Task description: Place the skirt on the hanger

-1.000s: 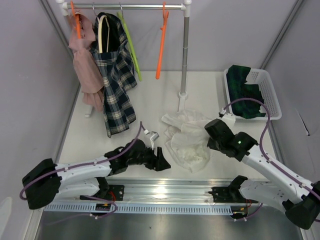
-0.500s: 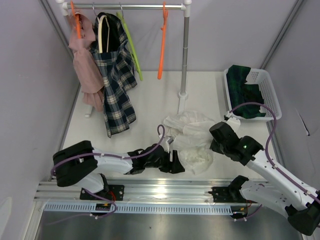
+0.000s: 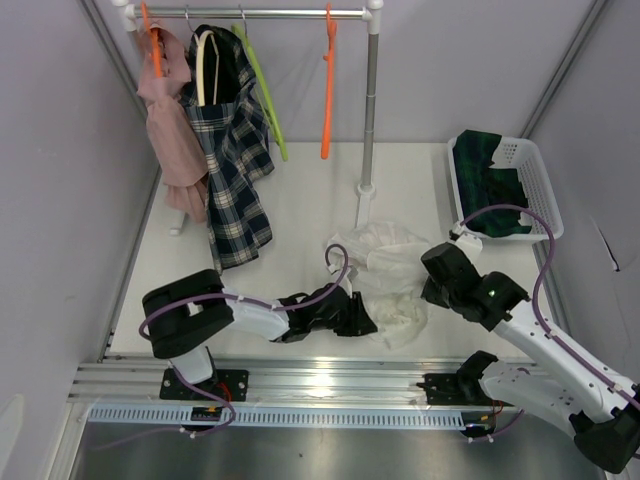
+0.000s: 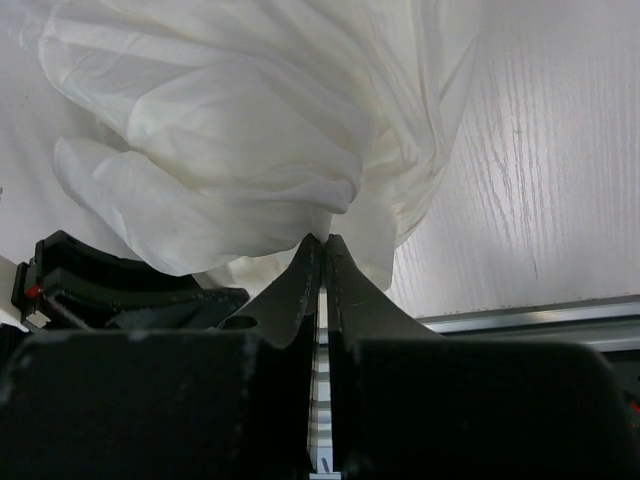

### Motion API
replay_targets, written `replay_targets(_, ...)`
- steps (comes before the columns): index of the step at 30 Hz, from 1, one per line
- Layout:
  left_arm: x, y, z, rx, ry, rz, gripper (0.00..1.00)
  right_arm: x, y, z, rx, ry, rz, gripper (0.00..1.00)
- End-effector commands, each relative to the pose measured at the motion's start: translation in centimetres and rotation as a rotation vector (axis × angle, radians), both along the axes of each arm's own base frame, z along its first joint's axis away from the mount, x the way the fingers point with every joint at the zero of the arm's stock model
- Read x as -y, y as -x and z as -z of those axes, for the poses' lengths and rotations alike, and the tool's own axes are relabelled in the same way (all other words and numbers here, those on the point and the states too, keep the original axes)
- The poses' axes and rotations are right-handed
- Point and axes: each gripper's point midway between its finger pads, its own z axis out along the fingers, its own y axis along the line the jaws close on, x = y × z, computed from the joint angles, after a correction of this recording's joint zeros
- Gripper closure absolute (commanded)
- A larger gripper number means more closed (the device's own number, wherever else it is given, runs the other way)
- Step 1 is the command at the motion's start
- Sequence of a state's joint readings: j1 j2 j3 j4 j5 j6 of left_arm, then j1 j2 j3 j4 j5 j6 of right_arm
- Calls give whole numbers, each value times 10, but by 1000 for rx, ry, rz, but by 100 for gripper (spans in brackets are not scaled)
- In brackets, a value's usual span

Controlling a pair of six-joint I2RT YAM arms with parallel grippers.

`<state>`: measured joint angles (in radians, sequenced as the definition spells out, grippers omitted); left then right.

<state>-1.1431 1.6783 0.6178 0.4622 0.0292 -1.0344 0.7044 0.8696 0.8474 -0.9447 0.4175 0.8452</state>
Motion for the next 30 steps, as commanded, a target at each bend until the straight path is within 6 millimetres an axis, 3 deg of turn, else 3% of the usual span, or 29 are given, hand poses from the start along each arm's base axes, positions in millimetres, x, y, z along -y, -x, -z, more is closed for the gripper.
replay_targets(1,5,-13,-11,37,19,-49,71,0,-6,-17,44,-22,-2,100)
replay_targets(2,2,-15,-13,47,14,-56,84,-2,-7,-20,48,-33,-7,100)
replay_targets(4,-8,-26,-27,87,4,-78,100,-6,-11,-25,60,-43,-23,100)
replay_targets(8,-44,-63,-64,157,7,-171,100,-15,-27,-40,81,-66,-56,100)
replay_targets(10,-64,-73,-86,190,21,-193,100,-18,-46,-55,111,-88,-67,100)
replay_targets(11,-80,-90,-94,204,24,-242,100,-21,-54,-61,120,-105,-76,100)
replay_targets(12,-90,-95,-112,238,39,-249,100,-25,-69,-83,163,-170,-87,100)
replay_targets(15,-128,-125,-130,280,9,-340,100,-39,-103,-102,180,-236,-151,100)
replay_targets(16,-129,-132,-160,316,62,-338,100,-36,-121,-131,241,-255,-149,100)
replay_targets(17,-144,-146,-167,324,56,-384,100,-41,-139,-131,224,-264,-160,100)
replay_targets(18,-148,-156,-188,363,76,-394,100,-43,-150,-141,241,-278,-167,100)
replay_targets(19,-150,-163,-206,378,91,-395,100,-45,-164,-175,306,-315,-184,100)
replay_targets(21,-162,-179,-231,419,80,-429,100,-48,-187,-185,309,-325,-194,100)
replay_targets(22,-165,-184,-248,447,92,-440,100,-45,-196,-213,367,-335,-193,100)
replay_targets(24,-175,-193,-271,482,103,-471,100,-41,-208,-222,380,-332,-181,100)
replay_targets(25,-182,-198,-290,510,122,-489,100,-35,-211,-242,419,-344,-173,100)
replay_targets(28,-187,-196,-302,528,114,-488,100,-27,-208,-253,435,-356,-159,100)
replay_targets(30,-189,-189,-308,538,121,-479,100,-23,-194,-253,435,-351,-147,100)
